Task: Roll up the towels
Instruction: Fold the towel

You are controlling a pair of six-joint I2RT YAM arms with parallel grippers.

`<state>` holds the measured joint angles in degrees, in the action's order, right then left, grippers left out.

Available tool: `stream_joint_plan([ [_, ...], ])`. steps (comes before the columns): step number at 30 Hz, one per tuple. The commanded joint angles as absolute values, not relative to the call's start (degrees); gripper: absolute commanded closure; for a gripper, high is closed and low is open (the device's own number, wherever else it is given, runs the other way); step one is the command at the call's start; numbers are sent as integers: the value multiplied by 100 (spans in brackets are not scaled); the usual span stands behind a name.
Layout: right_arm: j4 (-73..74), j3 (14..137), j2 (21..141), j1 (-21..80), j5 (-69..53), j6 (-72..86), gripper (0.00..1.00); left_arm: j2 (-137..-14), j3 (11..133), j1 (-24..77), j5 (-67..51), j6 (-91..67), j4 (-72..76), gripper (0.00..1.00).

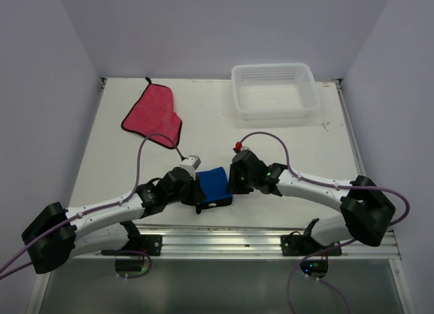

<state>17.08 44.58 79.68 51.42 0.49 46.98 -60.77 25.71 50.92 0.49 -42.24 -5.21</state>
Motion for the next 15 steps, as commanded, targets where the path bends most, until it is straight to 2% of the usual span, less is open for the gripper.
stream_joint_plan([
  [1, 1424, 4403, 8042, 5115, 79, 4816, 76, -6169, 2295, 5308, 176, -4508, -282, 93],
  [9, 1459, 4359, 7937, 5089, 105, 4852, 77, -6872, 1969, 5493, 281, -4649, 149, 94],
  [15, 1538, 4377, 7770, 5063, 79, 4860, 76, -6856, 2091, 5563, 439, -4658, 27, 95],
])
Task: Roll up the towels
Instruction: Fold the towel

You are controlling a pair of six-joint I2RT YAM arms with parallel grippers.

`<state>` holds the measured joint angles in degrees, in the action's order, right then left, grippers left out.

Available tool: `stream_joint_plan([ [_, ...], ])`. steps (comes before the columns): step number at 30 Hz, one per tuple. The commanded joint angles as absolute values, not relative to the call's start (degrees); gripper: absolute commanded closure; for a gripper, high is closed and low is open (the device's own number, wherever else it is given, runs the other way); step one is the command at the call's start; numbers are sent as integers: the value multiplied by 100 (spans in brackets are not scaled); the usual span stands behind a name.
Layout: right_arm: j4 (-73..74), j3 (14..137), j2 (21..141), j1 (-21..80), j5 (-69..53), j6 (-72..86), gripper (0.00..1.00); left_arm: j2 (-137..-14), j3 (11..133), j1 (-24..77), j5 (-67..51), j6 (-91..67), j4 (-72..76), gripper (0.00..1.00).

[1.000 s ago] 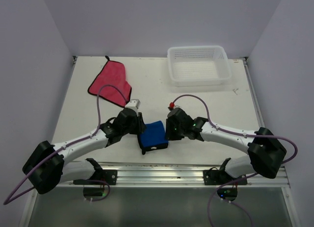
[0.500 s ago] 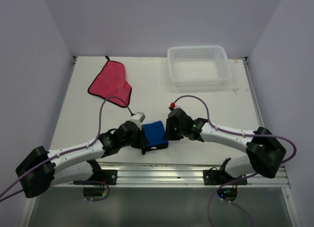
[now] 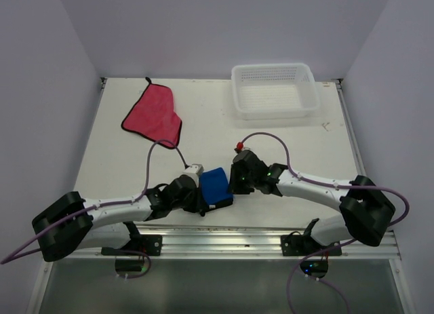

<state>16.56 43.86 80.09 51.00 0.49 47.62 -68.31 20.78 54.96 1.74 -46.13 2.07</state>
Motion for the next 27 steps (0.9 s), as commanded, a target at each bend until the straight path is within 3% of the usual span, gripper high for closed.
stream_joint_plan([
  [1, 1538, 4368, 7761, 5063, 70, 4878, 75, -6803, 2170, 5563, 483, -4650, -226, 95],
  [6, 1494, 4193, 7629, 4992, 132, 5010, 66, -6391, 2460, 5564, 825, -4571, -790, 86],
  [10, 1171, 3973, 7638, 4747, -156, 5167, 62, -6126, 2829, 5563, 1028, -4526, -1255, 61],
  [18, 414, 3534, 7638, 4667, -799, 5501, 61, -6292, 3524, 5563, 1380, -4325, -1503, 35],
  [27, -166, 2848, 7497, 4676, -782, 6003, 57, -7232, 4753, 5484, 1599, -4139, -1844, 29],
])
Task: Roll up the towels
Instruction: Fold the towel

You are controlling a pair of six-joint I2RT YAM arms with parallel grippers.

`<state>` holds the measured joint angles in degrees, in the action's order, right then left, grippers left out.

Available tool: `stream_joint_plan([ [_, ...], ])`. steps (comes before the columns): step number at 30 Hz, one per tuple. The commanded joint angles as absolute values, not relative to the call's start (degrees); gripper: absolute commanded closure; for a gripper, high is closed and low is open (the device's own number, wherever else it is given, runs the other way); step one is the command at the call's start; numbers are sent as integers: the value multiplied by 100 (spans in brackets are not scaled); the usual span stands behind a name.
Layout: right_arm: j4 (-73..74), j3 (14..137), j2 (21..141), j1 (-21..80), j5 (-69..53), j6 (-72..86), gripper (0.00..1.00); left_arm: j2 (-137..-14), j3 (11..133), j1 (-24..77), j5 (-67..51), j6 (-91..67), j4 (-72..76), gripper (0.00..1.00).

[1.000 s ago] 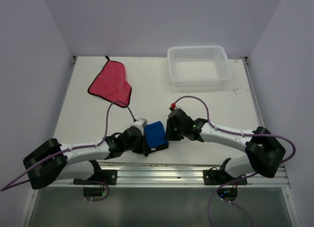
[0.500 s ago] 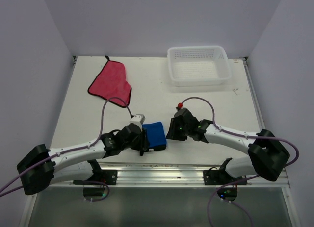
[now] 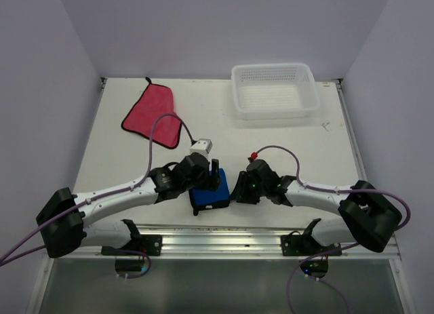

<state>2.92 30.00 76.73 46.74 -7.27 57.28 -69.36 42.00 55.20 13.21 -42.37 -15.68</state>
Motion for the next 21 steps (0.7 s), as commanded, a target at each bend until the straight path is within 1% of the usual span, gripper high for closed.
stream_joint_plan([
  [1, -315, 2804, 7506, 4667, -834, 6064, 57, -7347, 4851, 5458, 1582, -4148, -1872, 29],
  [4, -701, 2646, 7602, 4667, -984, 6239, 57, -7681, 5159, 5423, 1503, -4052, -1855, 29],
  [12, -940, 2514, 7602, 4667, -1011, 6372, 57, -8516, 6098, 5388, 1661, -3560, -2363, 28],
  [21, -1459, 2320, 7884, 4684, -1178, 6583, 58, -9281, 6521, 5379, 1389, -3349, -2566, 32],
])
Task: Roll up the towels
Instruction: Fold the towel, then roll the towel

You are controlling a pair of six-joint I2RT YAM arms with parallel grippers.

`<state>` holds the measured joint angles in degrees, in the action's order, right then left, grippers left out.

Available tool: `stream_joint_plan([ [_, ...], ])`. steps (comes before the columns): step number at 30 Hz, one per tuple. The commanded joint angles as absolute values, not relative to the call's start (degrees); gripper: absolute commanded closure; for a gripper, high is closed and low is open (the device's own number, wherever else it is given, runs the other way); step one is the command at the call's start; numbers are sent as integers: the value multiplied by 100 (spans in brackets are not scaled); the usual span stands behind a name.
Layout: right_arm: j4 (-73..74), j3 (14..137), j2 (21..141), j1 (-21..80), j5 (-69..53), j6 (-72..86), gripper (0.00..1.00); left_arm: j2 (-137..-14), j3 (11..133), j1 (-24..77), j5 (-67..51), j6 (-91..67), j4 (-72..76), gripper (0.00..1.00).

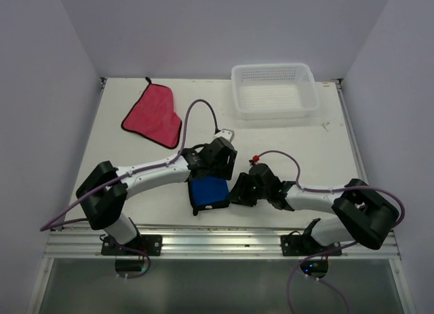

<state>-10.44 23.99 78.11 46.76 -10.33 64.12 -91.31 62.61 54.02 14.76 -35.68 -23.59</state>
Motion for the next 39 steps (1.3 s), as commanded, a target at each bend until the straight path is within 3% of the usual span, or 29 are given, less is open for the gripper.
stream_joint_plan([
  [1, -1459, 2320, 7884, 4685, -1160, 6583, 58, -9333, 6539, 5379, 1371, -3331, -2575, 32],
  [27, -2364, 1942, 8429, 4746, -1195, 6855, 70, -11003, 7453, 5405, 1950, -3287, -3085, 43],
  [39, -2566, 1942, 8701, 5150, -616, 6741, 75, -11575, 7892, 5405, 2267, -3331, -3682, 49],
])
